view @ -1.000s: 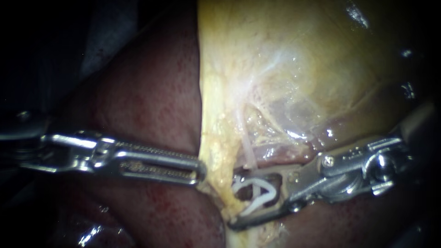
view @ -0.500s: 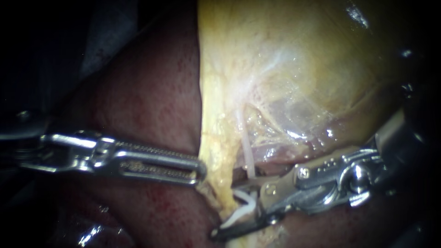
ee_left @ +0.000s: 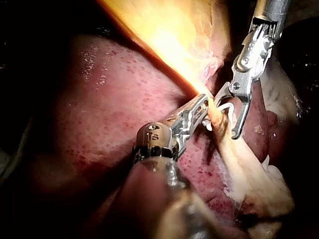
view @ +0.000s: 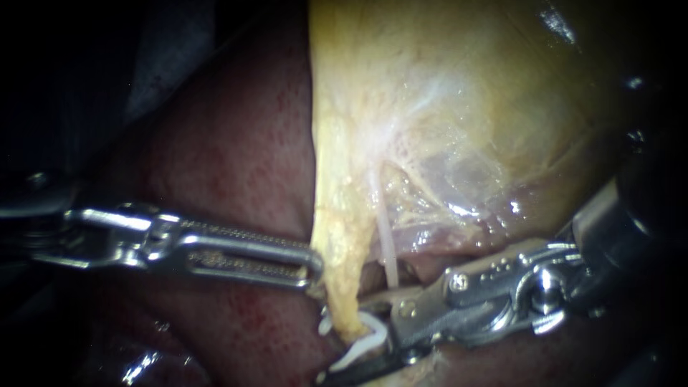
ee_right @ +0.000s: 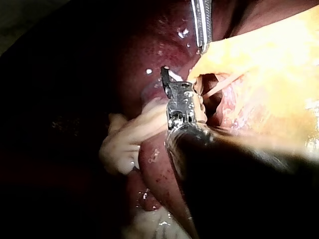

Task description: Clipping first clip left tube

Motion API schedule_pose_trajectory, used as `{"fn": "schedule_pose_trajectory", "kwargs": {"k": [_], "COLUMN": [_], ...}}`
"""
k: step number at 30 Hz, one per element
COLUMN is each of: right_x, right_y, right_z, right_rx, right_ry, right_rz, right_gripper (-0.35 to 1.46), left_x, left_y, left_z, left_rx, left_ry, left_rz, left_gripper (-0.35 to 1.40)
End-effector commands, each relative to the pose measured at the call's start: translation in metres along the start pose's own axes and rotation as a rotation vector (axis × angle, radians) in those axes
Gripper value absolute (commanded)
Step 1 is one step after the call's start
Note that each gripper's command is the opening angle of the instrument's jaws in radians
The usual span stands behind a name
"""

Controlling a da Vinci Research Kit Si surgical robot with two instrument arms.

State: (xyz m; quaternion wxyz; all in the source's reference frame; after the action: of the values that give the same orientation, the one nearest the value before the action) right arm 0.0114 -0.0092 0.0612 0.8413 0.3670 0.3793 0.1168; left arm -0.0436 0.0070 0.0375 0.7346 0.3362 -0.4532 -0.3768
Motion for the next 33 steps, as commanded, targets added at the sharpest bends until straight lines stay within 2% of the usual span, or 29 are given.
{"fn": "schedule_pose_trajectory", "kwargs": {"k": [1, 6, 7, 8, 11, 14, 33], "right_x": [0.0000, -0.0002, -0.0002, -0.0003, -0.0005, -0.0005, -0.0009], "right_y": [0.0001, 0.0006, 0.0007, 0.0008, 0.0011, 0.0015, 0.0017], "right_z": [0.0000, -0.0002, -0.0003, -0.0005, -0.0008, -0.0011, -0.0013], "right_rx": [0.004, 0.029, 0.035, 0.036, 0.032, 0.033, 0.038], "right_ry": [-0.002, -0.012, -0.015, -0.015, -0.016, -0.016, -0.019], "right_rz": [0.003, 0.020, 0.033, 0.036, 0.047, 0.059, 0.062], "right_gripper": [0.47, 0.29, 0.11, 0.03, -0.20, -0.34, -0.35], "left_x": [0.0000, 0.0000, 0.0000, 0.0000, 0.0000, 0.0000, -0.0001], "left_y": [0.0000, 0.0000, 0.0000, 0.0000, 0.0000, 0.0000, 0.0000], "left_z": [0.0000, 0.0000, 0.0000, 0.0000, 0.0000, 0.0001, 0.0002], "left_rx": [0.000, 0.000, 0.000, 0.000, 0.000, -0.001, -0.001], "left_ry": [0.000, 0.000, 0.000, 0.000, 0.000, 0.000, -0.001], "left_rz": [0.000, 0.000, 0.000, 0.000, 0.000, 0.000, 0.000], "left_gripper": [-0.35, -0.35, -0.35, -0.35, -0.35, -0.35, -0.35]}}
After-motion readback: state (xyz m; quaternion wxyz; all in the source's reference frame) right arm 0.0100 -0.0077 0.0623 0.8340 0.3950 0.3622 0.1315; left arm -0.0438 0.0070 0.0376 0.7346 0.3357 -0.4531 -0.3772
